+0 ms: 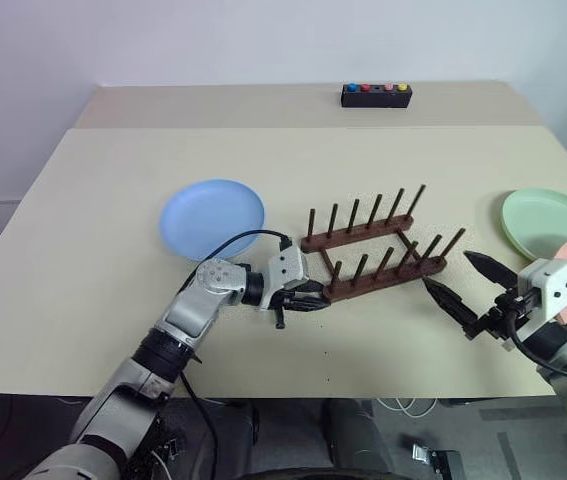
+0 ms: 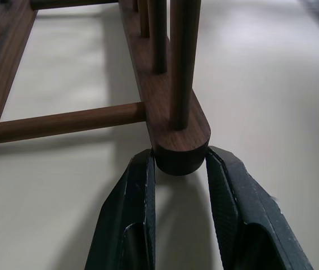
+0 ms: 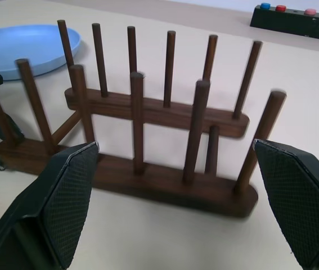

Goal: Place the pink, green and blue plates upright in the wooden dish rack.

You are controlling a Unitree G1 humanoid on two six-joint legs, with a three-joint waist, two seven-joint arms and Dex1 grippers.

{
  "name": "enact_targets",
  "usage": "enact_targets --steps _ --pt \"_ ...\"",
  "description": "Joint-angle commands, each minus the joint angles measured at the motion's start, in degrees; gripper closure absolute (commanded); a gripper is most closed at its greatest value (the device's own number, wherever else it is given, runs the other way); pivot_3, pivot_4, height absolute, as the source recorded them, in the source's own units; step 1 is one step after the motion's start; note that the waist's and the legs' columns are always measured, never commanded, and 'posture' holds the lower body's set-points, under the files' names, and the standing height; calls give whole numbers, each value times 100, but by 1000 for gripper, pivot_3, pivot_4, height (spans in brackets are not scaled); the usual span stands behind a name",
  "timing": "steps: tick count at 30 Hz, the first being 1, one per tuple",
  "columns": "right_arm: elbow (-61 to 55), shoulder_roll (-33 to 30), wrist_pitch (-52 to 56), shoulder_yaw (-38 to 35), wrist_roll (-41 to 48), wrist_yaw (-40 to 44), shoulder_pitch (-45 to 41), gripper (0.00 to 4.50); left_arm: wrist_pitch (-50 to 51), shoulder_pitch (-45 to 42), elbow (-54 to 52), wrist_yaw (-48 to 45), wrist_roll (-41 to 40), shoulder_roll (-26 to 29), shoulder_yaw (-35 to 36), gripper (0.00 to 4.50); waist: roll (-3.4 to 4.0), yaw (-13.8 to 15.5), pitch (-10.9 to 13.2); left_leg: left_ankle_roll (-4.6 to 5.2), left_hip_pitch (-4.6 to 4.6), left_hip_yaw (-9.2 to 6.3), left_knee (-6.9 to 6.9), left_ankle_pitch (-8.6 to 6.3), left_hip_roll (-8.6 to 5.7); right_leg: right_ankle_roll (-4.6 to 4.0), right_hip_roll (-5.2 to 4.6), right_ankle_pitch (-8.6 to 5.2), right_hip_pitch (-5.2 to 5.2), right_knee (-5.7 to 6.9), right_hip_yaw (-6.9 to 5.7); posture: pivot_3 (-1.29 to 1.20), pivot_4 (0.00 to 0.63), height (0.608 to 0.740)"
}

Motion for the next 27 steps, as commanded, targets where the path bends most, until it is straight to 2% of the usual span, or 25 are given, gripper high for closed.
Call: enact_targets --steps 1,14,27 --pt "-117 -16 -47 -94 45 18 15 0 -439 -323 343 -77 98 -149 32 3788 -1 0 0 0 0 0 1 0 0 0 0 0 0 0 0 0 150 740" --pt "-101 -147 -26 -486 121 235 350 0 -1879 -1308 2298 -526 618 -529 13 3788 -6 -16 3 0 -13 0 0 0 -1 2 1 1 -14 1 0 0 150 740" --pt "-161 -117 -4 -426 111 240 365 0 -2578 -1769 3341 -856 750 -761 130 3788 -7 -10 4 0 -15 0 2 0 -1 3 1 1 -13 1 0 0 150 740"
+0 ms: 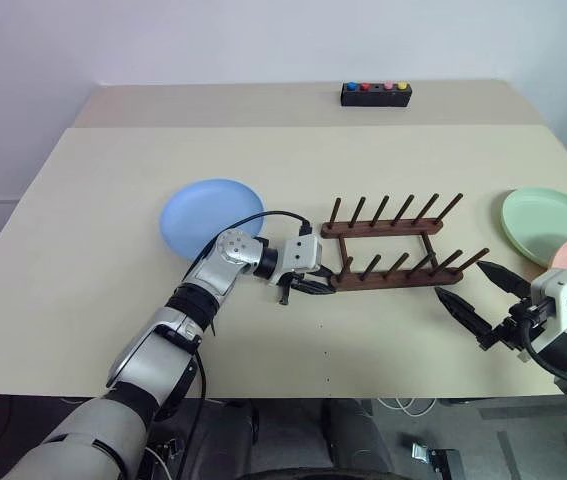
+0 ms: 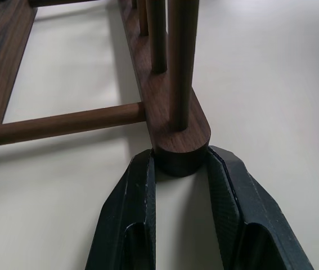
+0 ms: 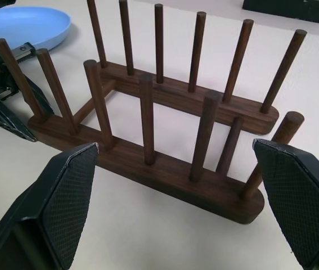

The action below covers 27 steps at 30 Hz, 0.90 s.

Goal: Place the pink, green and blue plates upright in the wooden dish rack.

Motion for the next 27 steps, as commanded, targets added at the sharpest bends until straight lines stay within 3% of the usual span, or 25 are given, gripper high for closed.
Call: enact_targets --steps 1,14,22,27 --pt "-171 -20 -9 -87 94 10 5 0 -103 -121 96 -110 -4 -61 119 3788 0 0 0 0 0 0 0 0 0 0 0 0 0 0 0 0 150 740" --pt "-152 -10 -28 -107 94 40 63 0 -83 -254 433 -304 19 -115 322 3788 0 -3 0 0 1 -1 0 0 0 0 0 0 -1 2 0 0 150 740" --pt "-107 -2 -61 -109 72 101 87 0 -67 -264 413 -217 -22 -86 451 38 0 -4 0 0 1 -1 -1 0 0 0 0 0 -1 2 0 0 150 740" --pt "-119 -39 -39 -124 -29 80 161 0 239 -31 -167 -205 -206 107 655 38 0 -10 0 0 0 -1 -1 0 0 0 0 0 -2 4 0 0 150 740"
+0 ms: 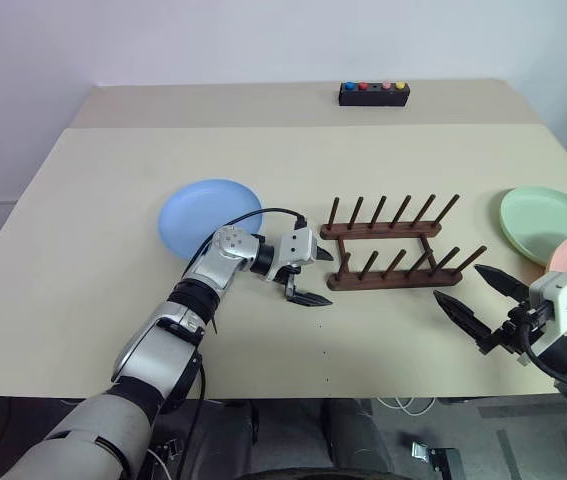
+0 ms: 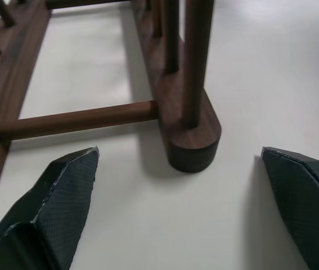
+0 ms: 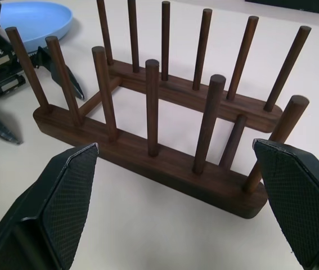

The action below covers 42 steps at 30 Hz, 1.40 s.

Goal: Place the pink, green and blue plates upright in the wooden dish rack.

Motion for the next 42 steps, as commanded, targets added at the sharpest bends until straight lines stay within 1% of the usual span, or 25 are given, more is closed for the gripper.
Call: enact_targets --steps 1,3,4,5,7,8,11,12,16,19,25,29,36,42 --pt "-99 -59 -20 -127 -53 -51 62 0 378 229 -756 -44 -278 191 275 38 1 -11 -1 0 0 0 0 0 0 0 0 0 0 1 0 0 150 740" --pt "-39 -116 13 -102 -179 -60 134 0 771 554 -1367 -202 -428 382 284 38 2 -13 -1 0 0 0 -1 0 1 0 0 0 -1 3 1 0 150 740" --pt "9 -155 64 -73 -249 -72 172 537 884 722 -1658 -259 -473 472 278 559 4 -17 -2 0 0 0 -2 0 1 -1 0 0 -2 3 1 0 150 740" --pt "59 -187 27 -22 -361 -48 213 898 1029 897 -1957 -325 -534 561 267 904 5 -21 -3 0 1 0 -3 0 1 -1 0 0 -2 4 1 0 150 740" --pt "137 -209 18 58 -479 -31 253 1803 1379 1254 -2590 -396 -689 704 248 1861 5 -10 -3 0 2 -1 -4 0 1 -1 0 0 -2 4 1 0 150 740" --pt "197 -227 19 117 -562 -58 236 2384 1595 1420 -2892 -381 -740 752 217 2463 5 -10 -3 0 2 -1 -3 0 1 -2 0 0 -2 4 1 0 150 740" --pt "263 -266 63 238 -666 -67 174 3834 1982 1765 -3564 -269 -770 799 100 3956 5 18 -3 0 2 -1 2 0 1 -3 -1 1 1 5 1 0 150 740" --pt "272 -309 102 312 -777 -121 134 4420 2083 1854 -3740 -171 -685 777 6 4476 5 22 -3 0 2 -3 4 0 1 -3 0 1 3 5 0 0 150 740" --pt "226 -468 467 498 -1092 -401 -75 4473 2604 2014 -4122 130 -621 609 -262 4500 6 11 -3 0 4 -2 5 0 1 -2 -1 1 6 3 1 0 150 740" --pt "122 -550 679 586 -1195 -502 -170 4473 2727 2024 -4203 265 -612 526 -370 4500 6 11 -3 0 4 -2 3 0 1 -3 0 0 3 4 0 0 150 740" --pt "-122 -573 1229 837 -1301 -847 -617 4473 2614 1957 -3918 768 -307 295 -607 4500 6 6 -3 0 4 -1 4 0 1 -3 0 0 3 4 1 0 150 740" --pt "-105 -603 1461 1053 -1518 -1035 -893 4473 2389 1900 -3662 1168 -117 146 -590 4500 5 23 -3 0 4 -2 4 0 0 -3 0 0 4 3 0 0 150 740" --pt "471 -624 1218 1162 -1774 -965 -1166 4473 2116 1719 -3300 1476 -89 118 -439 4500 5 12 -3 0 4 -2 6 0 0 -2 -1 1 5 3 0 0 150 740" --pt "1029 -604 551 1106 -1877 -727 -1131 4473 1950 1628 -3095 1569 -89 141 -375 4500 4 3 -4 0 13 -1 5 0 0 -2 0 1 12 3 0 0 150 740"
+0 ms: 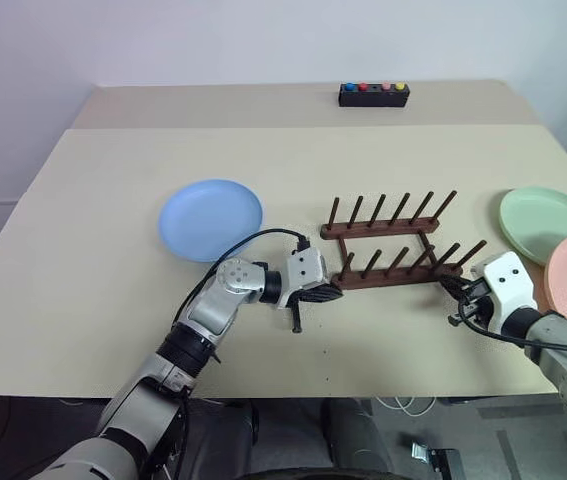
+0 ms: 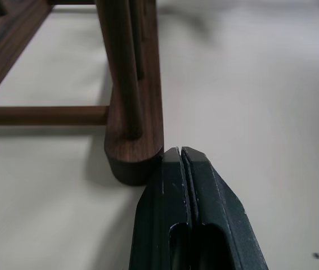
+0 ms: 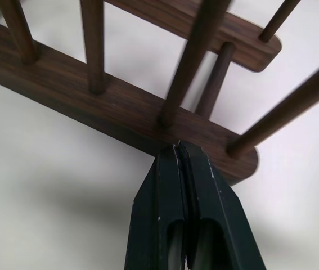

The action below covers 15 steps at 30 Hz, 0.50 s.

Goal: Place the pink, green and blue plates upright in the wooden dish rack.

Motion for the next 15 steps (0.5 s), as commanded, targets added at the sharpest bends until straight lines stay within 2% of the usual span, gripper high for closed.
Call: enact_targets --steps 1,6,15 --pt "238 -44 -317 -103 -71 141 104 4473 -90 -71 17 54 16 19 88 4500 0 2 0 0 2 0 0 0 0 0 0 0 3 0 0 0 150 740" --pt "450 -129 -585 -330 8 444 460 4473 -150 -73 49 132 25 31 110 4500 1 7 -1 0 4 0 -1 0 0 0 0 -1 6 0 0 0 150 740" --pt "1381 -54 -1057 -40 -319 318 -94 4473 -281 -154 227 175 21 -7 137 4500 -3 -1 1 0 25 2 -1 0 0 0 0 -1 26 -2 1 0 150 740"
